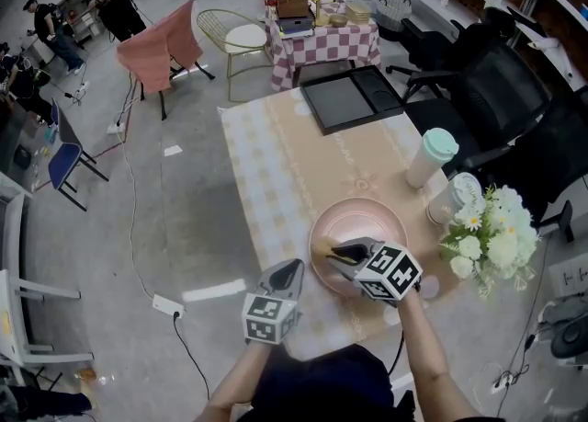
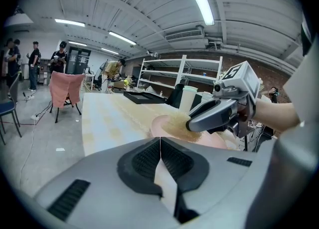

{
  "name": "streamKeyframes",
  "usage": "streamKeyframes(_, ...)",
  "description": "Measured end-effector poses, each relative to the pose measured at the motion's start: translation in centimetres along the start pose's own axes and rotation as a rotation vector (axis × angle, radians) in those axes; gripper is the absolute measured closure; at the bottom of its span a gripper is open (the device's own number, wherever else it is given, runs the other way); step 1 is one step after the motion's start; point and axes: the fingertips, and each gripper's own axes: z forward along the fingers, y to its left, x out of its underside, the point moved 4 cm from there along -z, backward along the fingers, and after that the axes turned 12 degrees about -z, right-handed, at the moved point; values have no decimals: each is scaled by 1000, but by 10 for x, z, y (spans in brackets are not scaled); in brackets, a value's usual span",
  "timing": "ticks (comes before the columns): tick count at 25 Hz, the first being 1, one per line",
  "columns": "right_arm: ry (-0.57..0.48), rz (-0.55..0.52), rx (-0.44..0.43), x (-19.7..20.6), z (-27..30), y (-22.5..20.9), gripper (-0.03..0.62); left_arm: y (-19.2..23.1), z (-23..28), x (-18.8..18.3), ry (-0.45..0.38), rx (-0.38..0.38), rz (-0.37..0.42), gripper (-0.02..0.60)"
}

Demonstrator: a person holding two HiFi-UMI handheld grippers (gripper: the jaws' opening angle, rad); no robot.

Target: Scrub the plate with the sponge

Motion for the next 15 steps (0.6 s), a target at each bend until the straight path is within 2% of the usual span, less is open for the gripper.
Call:
streamKeyframes(9,53,-77,100,-9,-13,-29,536,0,2,6,19,4,-1,569)
streamKeyframes(15,125,-158,176,-14,-19,-47,536,3,1,6,22,-1,-4,569)
